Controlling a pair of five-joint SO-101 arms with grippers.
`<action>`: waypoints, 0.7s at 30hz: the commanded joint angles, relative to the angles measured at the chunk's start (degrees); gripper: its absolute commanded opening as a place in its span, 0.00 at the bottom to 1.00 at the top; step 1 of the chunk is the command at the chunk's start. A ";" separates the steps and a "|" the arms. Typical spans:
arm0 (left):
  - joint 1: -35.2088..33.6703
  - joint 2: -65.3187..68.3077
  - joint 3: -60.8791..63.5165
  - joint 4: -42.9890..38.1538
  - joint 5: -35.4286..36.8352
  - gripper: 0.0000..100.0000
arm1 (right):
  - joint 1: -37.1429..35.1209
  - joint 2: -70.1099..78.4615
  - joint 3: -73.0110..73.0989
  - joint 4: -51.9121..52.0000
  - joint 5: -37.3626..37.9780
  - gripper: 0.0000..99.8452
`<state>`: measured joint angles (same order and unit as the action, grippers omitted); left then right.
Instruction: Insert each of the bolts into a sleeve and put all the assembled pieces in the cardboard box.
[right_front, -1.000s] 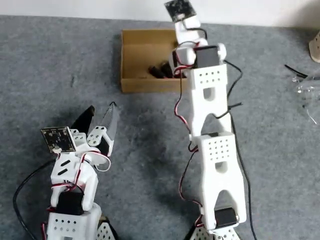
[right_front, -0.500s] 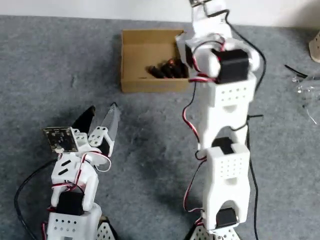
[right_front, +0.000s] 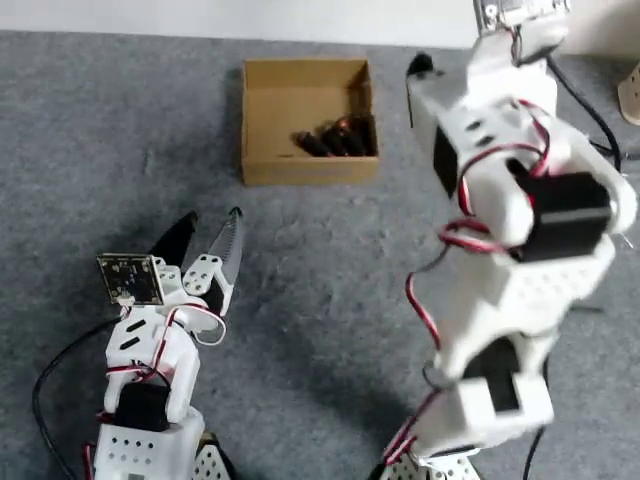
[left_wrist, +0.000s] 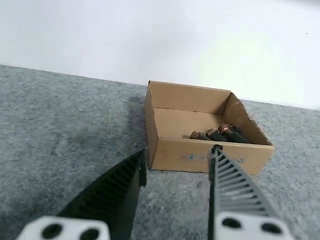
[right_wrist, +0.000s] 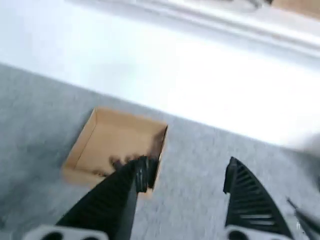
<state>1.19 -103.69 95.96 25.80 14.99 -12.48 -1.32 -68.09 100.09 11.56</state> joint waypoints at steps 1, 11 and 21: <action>0.66 -0.48 1.19 -0.97 -0.70 0.20 | 0.40 -13.93 12.62 0.92 -0.70 0.22; 0.66 -0.48 1.19 -0.88 -0.79 0.20 | 0.31 -48.57 47.08 -1.36 -0.26 0.22; 0.66 -0.48 1.19 0.62 -0.79 0.20 | 0.66 -85.58 92.70 -17.54 -0.35 0.22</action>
<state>1.19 -103.69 95.96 25.80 14.99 -12.48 -77.10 11.38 90.33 11.47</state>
